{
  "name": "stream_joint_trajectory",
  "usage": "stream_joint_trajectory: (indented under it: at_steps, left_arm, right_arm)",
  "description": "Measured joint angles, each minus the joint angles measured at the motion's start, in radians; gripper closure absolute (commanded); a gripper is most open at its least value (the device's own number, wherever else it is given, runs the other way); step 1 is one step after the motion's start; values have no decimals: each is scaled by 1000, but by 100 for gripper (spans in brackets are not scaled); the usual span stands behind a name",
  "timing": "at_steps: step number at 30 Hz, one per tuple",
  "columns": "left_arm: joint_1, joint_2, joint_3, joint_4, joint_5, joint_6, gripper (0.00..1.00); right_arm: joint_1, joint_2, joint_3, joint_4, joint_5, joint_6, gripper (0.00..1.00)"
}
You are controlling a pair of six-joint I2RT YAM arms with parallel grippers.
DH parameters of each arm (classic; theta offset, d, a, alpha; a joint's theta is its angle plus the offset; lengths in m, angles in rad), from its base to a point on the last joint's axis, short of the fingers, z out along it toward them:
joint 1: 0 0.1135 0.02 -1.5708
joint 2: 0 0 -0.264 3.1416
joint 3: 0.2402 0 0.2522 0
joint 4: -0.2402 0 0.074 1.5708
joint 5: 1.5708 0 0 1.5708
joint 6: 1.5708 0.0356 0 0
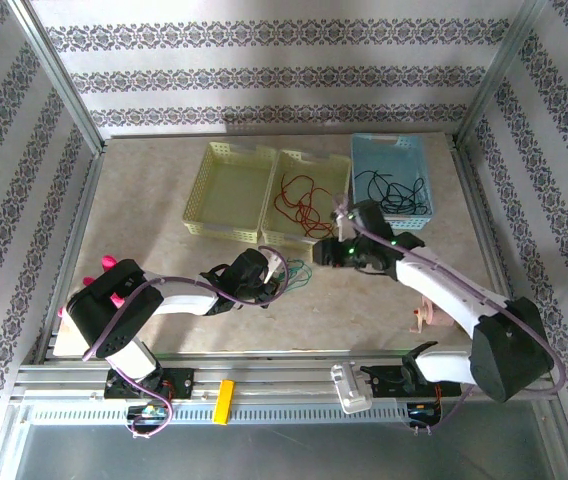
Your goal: Untangle the cables
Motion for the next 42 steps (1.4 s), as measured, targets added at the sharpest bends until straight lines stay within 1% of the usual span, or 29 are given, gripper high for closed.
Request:
stream_joint_trajectory:
  at_steps: [1,4,14,15,16,19,21,23,27,32,35,39,42]
  left_arm:
    - [0,0,2,-1,1,0,100]
    - [0,0,6,-3,1,0,100]
    - [-1,0,6,-4,1,0,100]
    - [-1,0,6,-4,1,0,100]
    - [-1,0,6,-4,1,0,100]
    - [-1,0,6,-4,1,0,100]
    - [-1,0,6,-4,0,0,100]
    - [-1,0,6,-4,-3,-1,99]
    - [-1,-2,6,-4,-11,-11,95]
    - [-2,-3,25,3,-6,-32,95]
    - [-5,-3,42,3,-11,-36,97]
    - [-4,5,24,-42,-32,-40,98]
    - [-4,5,24,-42,-34,-40,98]
  right_arm:
    - [35,22,-3,-9,-5,-8,58]
    - [90,92,-3,-11,-5,-32,59]
    - [93,256,29,2,48,-69,63]
    - [93,269,36,9,53,-74,65]
    - [93,283,43,15,60,-77,69]
    - [93,316,56,34,79,-82,87]
    - [93,327,58,42,98,-75,92]
    - [93,326,57,42,120,-67,95]
    - [93,248,15,49,180,-32,98]
    - [80,33,-80,35,264,47,99]
    - [31,-74,-113,-6,335,94,99]
    - [-84,-215,-142,-80,451,161,100]
    - [-148,-307,-158,-118,494,212,100]
